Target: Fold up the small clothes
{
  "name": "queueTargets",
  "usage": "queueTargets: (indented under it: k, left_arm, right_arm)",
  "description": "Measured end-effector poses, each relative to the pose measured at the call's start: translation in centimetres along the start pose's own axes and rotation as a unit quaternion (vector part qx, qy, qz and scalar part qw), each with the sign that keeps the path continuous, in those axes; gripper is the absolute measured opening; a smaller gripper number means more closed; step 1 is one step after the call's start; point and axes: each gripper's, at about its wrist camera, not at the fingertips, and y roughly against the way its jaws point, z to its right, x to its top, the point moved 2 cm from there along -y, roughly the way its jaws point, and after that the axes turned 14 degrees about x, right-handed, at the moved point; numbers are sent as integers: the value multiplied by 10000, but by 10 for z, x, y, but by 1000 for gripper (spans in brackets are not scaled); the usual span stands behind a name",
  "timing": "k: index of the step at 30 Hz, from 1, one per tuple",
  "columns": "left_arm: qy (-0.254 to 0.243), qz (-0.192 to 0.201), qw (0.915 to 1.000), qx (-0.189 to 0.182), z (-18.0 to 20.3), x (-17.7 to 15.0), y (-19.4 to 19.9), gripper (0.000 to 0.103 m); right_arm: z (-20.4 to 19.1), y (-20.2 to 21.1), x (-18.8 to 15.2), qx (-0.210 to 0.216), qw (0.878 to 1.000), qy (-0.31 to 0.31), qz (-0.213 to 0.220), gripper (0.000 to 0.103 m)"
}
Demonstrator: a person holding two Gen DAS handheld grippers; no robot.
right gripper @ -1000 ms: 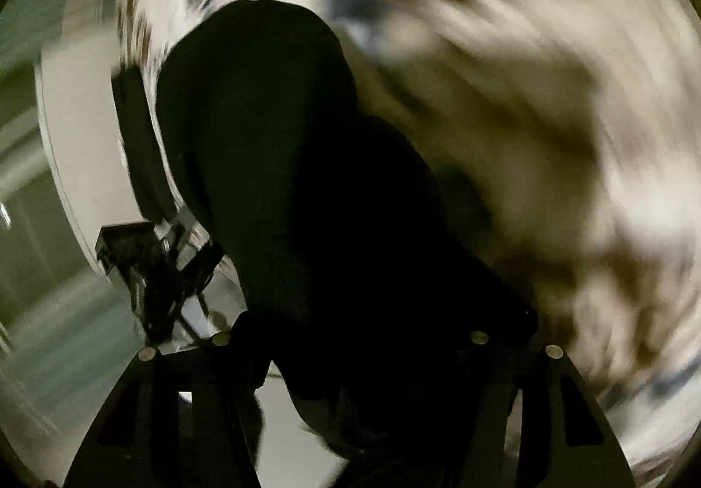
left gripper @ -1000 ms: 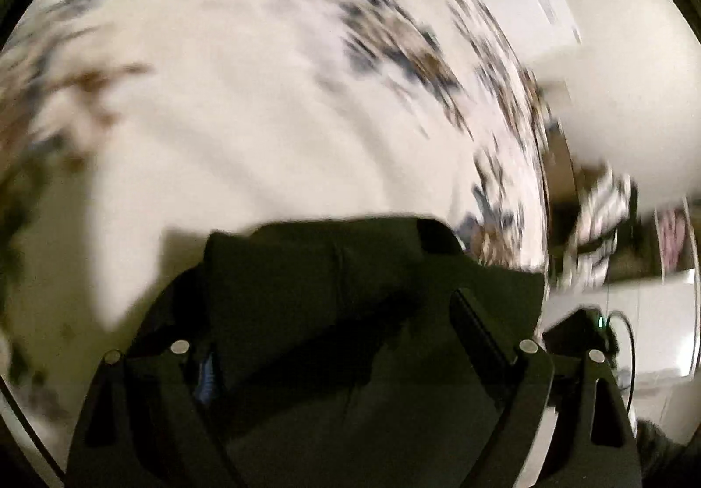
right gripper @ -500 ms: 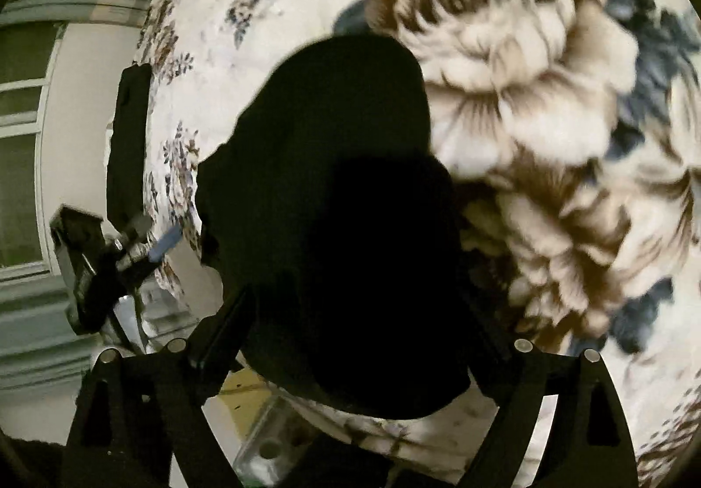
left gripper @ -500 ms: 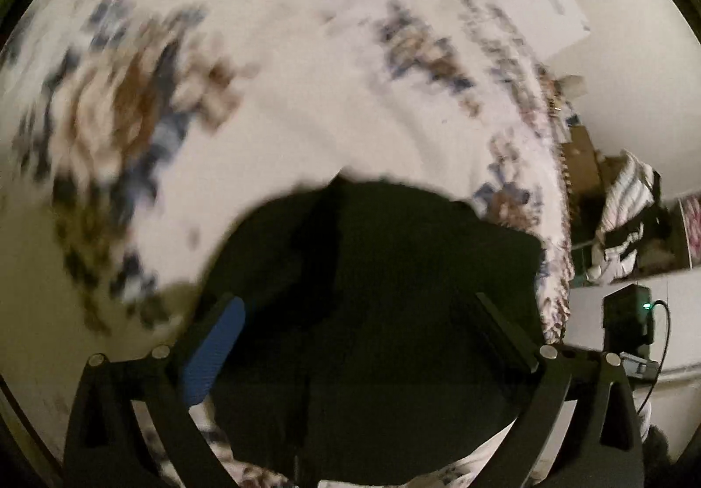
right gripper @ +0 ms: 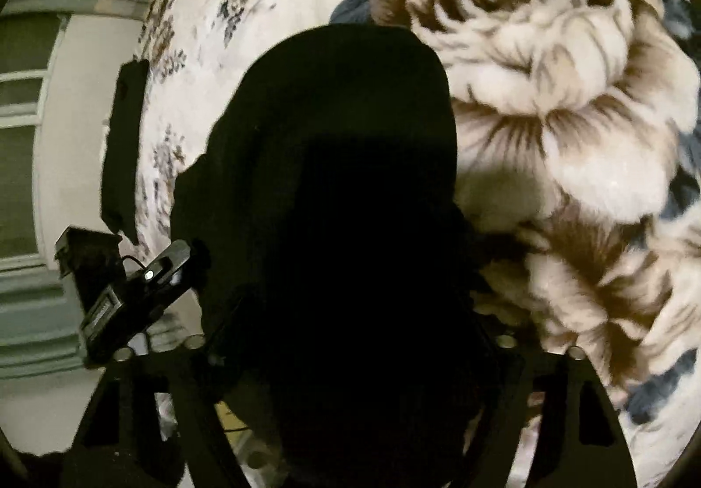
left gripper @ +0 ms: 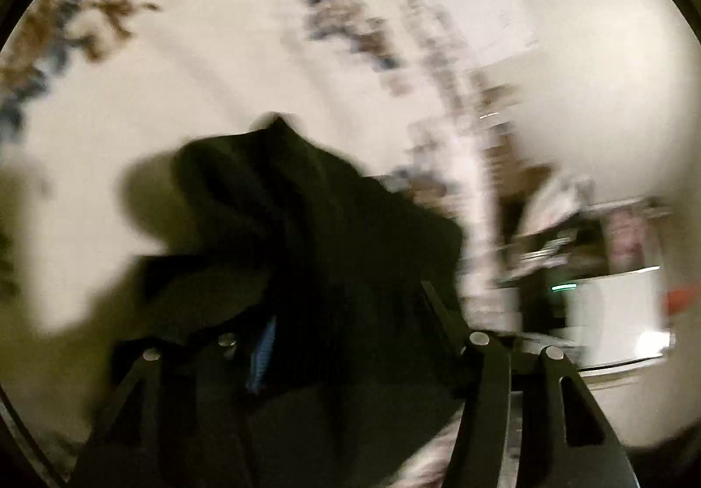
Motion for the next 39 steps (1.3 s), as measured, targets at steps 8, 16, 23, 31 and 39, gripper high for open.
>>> queueTargets:
  k: [8, 16, 23, 31, 39]
  left_arm:
    - [1408, -62, 9894, -343, -94, 20, -2, 42]
    - [-317, -241, 9940, 1016, -25, 28, 21, 97]
    - [-1080, -277, 9801, 1640, -5, 22, -36, 94]
    - [1377, -442, 9738, -1758, -41, 21, -27, 63]
    - [1298, -304, 9908, -231, -72, 35, 3, 57]
  right_arm:
    - [27, 6, 3, 806, 9926, -907, -66, 59]
    - [-16, 1, 1, -361, 9987, 156, -322, 65]
    - [-22, -13, 11, -482, 9985, 232, -111, 68]
    - [-11, -5, 10, -315, 9994, 111, -71, 70]
    - [-20, -4, 12, -406, 9987, 229, -211, 70]
